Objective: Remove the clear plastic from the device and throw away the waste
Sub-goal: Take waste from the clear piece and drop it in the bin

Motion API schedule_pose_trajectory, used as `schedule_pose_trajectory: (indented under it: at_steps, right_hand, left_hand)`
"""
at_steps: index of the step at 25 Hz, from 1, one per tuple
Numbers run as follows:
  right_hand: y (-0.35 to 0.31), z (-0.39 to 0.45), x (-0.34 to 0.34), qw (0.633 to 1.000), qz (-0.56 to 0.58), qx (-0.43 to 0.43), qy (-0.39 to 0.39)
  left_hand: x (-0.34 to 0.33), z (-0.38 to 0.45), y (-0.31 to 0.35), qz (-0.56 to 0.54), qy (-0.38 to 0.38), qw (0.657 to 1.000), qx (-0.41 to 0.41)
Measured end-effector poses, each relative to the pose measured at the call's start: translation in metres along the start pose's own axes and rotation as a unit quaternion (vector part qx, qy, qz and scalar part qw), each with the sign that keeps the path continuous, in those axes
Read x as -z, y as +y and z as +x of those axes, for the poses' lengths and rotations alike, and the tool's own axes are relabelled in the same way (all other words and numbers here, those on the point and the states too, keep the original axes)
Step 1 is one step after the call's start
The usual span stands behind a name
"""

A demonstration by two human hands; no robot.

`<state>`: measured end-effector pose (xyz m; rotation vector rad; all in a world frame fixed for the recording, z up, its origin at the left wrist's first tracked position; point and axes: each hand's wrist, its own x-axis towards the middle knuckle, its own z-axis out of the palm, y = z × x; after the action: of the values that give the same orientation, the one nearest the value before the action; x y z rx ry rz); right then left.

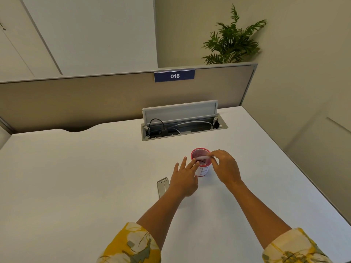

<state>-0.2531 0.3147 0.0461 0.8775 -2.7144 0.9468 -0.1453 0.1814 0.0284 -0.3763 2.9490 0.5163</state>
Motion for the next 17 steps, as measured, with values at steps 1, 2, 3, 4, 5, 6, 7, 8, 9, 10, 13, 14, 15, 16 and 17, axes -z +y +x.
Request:
schedule_pose_trajectory:
  at_steps: [1,2,3,4,5,6,7,8,9,10,13,14,15,16,17]
  right_hand:
    - [0.0,-0.0007,-0.0004,1.0,0.001,-0.001,0.009]
    - [-0.0009,-0.0015,-0.0002,1.0,0.002,-0.004,0.013]
    - [-0.0022,-0.0021,0.0006,1.0,0.004,-0.012,0.014]
    - [-0.0021,-0.0023,0.0001,1.0,0.008,-0.015,0.016]
    - [-0.0009,-0.003,-0.0007,1.0,0.015,-0.018,0.019]
    - [0.0002,-0.0036,-0.0011,0.999,0.023,-0.024,0.018]
    - [0.0001,-0.0045,-0.0011,0.999,0.034,-0.036,0.013]
    - [-0.0002,-0.0052,-0.0008,0.998,0.05,-0.048,0.01]
    - [-0.0002,-0.006,-0.0008,0.996,0.068,-0.056,0.017]
    - [0.0004,-0.0068,-0.0011,0.994,0.088,-0.062,0.036]
    - [-0.0014,-0.0059,0.0,0.983,0.126,-0.105,0.082]
    - [-0.0015,-0.0043,-0.0002,0.977,0.135,-0.137,0.088]
    - [-0.0014,-0.0028,-0.0009,0.967,0.153,-0.178,0.095]
    - [-0.0016,-0.0017,-0.0015,0.95,0.187,-0.228,0.103]
    - [-0.0034,-0.0009,-0.0021,0.924,0.235,-0.283,0.107]
  left_hand:
    - [0.0002,0.0001,0.0001,0.002,0.001,1.0,0.0]
    - [0.0003,0.0003,0.0001,0.004,0.002,1.0,0.0]
    - [0.0002,0.0005,0.0003,0.004,0.001,1.0,-0.001]
    - [0.0001,0.001,0.0001,0.005,-0.001,1.0,-0.001]
    - [-0.0003,0.0009,0.0001,0.007,-0.004,1.0,0.0]
    - [-0.0005,0.0006,0.0,0.01,-0.005,1.0,0.001]
    - [-0.0007,0.0002,-0.0002,0.011,-0.005,1.0,0.001]
    - [-0.0008,0.0002,-0.0003,0.01,-0.005,1.0,0.0]
    - [-0.001,0.0003,-0.0003,0.009,-0.006,1.0,-0.001]
    - [-0.0011,0.0004,-0.0004,0.011,-0.007,1.0,-0.001]
    - [0.0003,0.0005,-0.0007,0.036,-0.01,0.999,-0.007]
    - [0.0006,0.0006,-0.0006,0.042,-0.008,0.999,-0.011]
    - [0.0002,0.0001,-0.0004,0.044,-0.006,0.999,-0.015]
    - [-0.001,-0.0008,0.0001,0.04,-0.005,0.999,-0.016]
    - [-0.0028,-0.002,0.0006,0.029,-0.004,0.999,-0.014]
